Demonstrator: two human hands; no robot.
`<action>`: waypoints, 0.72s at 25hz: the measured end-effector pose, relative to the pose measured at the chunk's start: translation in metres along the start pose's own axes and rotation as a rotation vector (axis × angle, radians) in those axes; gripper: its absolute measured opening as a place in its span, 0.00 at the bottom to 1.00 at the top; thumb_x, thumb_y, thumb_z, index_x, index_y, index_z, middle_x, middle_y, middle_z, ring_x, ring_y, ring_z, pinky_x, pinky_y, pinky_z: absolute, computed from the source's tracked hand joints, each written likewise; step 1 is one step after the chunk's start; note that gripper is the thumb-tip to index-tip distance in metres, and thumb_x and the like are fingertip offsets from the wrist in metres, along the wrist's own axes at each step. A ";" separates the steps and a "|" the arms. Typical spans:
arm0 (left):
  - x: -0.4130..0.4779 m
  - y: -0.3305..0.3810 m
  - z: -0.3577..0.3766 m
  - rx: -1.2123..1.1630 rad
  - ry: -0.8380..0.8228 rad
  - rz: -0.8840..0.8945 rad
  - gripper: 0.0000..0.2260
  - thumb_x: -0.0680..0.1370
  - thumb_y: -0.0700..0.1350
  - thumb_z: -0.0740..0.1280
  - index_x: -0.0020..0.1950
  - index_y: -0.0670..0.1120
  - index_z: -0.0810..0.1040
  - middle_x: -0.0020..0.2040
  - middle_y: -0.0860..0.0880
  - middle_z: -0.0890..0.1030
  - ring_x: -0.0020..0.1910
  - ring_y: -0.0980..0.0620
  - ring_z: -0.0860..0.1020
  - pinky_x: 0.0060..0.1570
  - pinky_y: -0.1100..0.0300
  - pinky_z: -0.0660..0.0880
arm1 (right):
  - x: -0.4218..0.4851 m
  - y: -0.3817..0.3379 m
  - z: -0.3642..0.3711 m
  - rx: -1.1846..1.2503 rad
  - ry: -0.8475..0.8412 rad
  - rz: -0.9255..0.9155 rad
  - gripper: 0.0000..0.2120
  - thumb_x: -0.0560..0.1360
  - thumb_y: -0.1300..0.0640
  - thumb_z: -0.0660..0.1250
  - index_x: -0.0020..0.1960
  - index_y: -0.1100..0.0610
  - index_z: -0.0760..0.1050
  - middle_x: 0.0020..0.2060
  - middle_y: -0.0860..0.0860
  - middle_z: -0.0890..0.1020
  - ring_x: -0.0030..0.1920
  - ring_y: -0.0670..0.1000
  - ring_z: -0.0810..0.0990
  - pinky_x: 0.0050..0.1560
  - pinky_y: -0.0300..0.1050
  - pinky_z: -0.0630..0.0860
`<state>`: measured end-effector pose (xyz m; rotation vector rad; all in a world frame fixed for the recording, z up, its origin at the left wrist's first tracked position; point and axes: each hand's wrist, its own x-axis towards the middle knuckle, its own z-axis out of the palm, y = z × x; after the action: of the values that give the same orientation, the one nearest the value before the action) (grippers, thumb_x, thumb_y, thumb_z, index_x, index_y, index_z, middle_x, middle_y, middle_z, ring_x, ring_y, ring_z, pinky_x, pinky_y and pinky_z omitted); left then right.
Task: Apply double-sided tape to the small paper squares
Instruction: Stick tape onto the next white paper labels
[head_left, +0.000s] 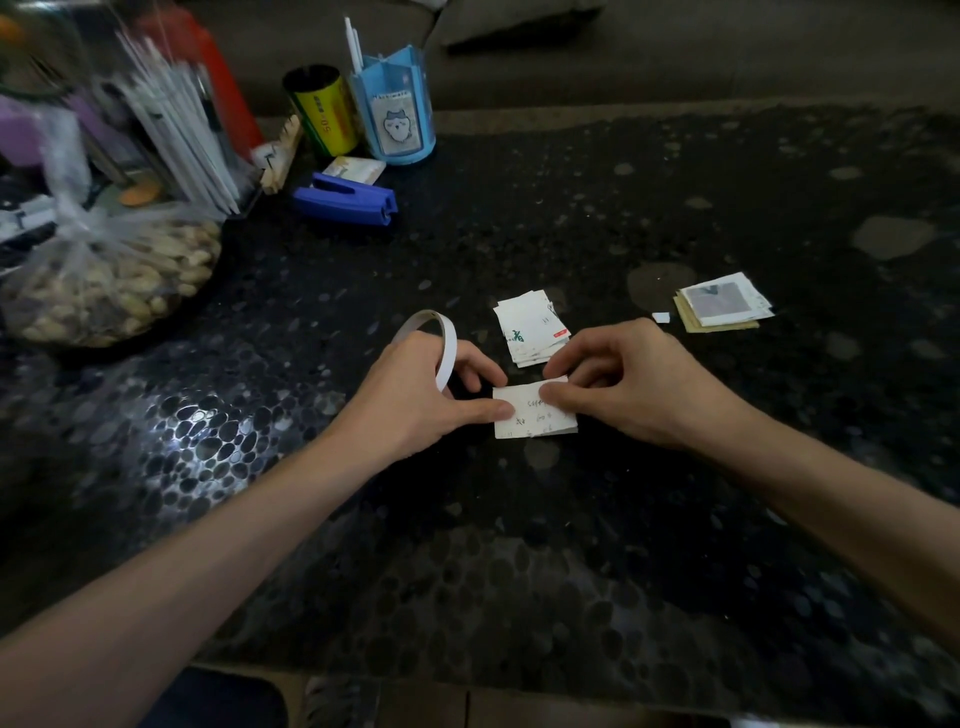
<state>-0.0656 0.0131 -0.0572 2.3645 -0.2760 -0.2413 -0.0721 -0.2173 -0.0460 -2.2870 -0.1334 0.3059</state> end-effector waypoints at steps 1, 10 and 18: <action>0.000 0.000 0.000 -0.001 0.001 0.002 0.10 0.70 0.55 0.81 0.48 0.60 0.85 0.43 0.56 0.82 0.31 0.61 0.78 0.36 0.67 0.75 | 0.000 0.001 0.000 0.004 0.004 -0.007 0.05 0.75 0.50 0.78 0.49 0.47 0.84 0.35 0.41 0.86 0.38 0.34 0.83 0.47 0.32 0.77; 0.000 0.003 -0.002 0.032 -0.021 -0.001 0.10 0.71 0.55 0.80 0.50 0.59 0.85 0.44 0.56 0.81 0.34 0.62 0.79 0.39 0.63 0.77 | -0.002 0.003 0.008 -0.097 0.053 -0.083 0.08 0.72 0.48 0.80 0.47 0.45 0.82 0.33 0.44 0.82 0.33 0.39 0.79 0.39 0.37 0.73; 0.001 0.005 -0.004 0.046 -0.043 0.002 0.11 0.70 0.57 0.79 0.51 0.59 0.85 0.44 0.56 0.81 0.37 0.60 0.80 0.40 0.60 0.80 | -0.002 -0.008 0.015 -0.268 0.086 -0.043 0.19 0.71 0.39 0.79 0.53 0.42 0.74 0.40 0.42 0.71 0.39 0.40 0.70 0.42 0.44 0.69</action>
<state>-0.0646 0.0122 -0.0506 2.4067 -0.3081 -0.2881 -0.0781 -0.2015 -0.0492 -2.5540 -0.1884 0.1751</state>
